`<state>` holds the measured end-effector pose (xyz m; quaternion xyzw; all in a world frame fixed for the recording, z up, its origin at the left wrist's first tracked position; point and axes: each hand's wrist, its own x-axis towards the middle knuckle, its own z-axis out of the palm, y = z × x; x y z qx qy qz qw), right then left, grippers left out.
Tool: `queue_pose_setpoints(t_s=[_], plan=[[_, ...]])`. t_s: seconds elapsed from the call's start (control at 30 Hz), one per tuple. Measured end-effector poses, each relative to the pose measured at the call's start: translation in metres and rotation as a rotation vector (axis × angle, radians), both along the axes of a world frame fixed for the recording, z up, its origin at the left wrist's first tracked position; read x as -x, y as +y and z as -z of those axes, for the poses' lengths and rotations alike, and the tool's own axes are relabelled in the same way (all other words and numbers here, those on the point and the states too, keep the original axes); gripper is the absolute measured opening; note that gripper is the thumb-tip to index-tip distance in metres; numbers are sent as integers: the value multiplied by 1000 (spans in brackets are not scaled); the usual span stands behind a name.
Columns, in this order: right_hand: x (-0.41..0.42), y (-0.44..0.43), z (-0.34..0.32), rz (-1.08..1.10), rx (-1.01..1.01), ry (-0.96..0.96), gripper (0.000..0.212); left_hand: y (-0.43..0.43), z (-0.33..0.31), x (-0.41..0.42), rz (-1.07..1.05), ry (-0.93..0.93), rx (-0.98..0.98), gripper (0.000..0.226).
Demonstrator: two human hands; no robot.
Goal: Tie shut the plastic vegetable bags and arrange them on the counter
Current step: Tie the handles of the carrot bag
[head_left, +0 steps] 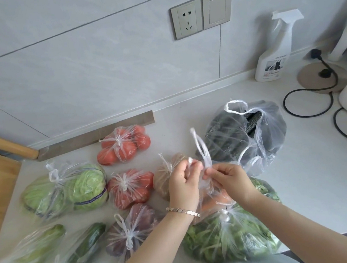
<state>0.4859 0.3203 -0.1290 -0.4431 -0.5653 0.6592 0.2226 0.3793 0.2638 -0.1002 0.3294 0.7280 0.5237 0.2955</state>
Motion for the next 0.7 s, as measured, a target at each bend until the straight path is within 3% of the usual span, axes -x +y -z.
queue_pose_setpoints(t_s=[0.07,0.2,0.27,0.43,0.5,0.6,0.7], plan=[[3,1,0,38,46,-12,38,-4,-10,-1,20,-28,-72,26],[14,-7,-4,-111,-210,-142,45,3,-35,-3,264,-72,-161,23],[12,-11,-4,-219,-324,-154,38,17,-44,-1,294,-71,-147,29],[1,-12,-3,-295,-328,-119,38,40,-37,-5,360,-466,-7,29],[2,-14,-3,-236,-251,-62,32,36,-26,-5,431,-273,101,20],[2,-11,-5,-84,-53,21,29,21,-14,5,483,268,122,32],[2,-6,-6,-1,97,58,26,4,-4,7,435,431,56,47]])
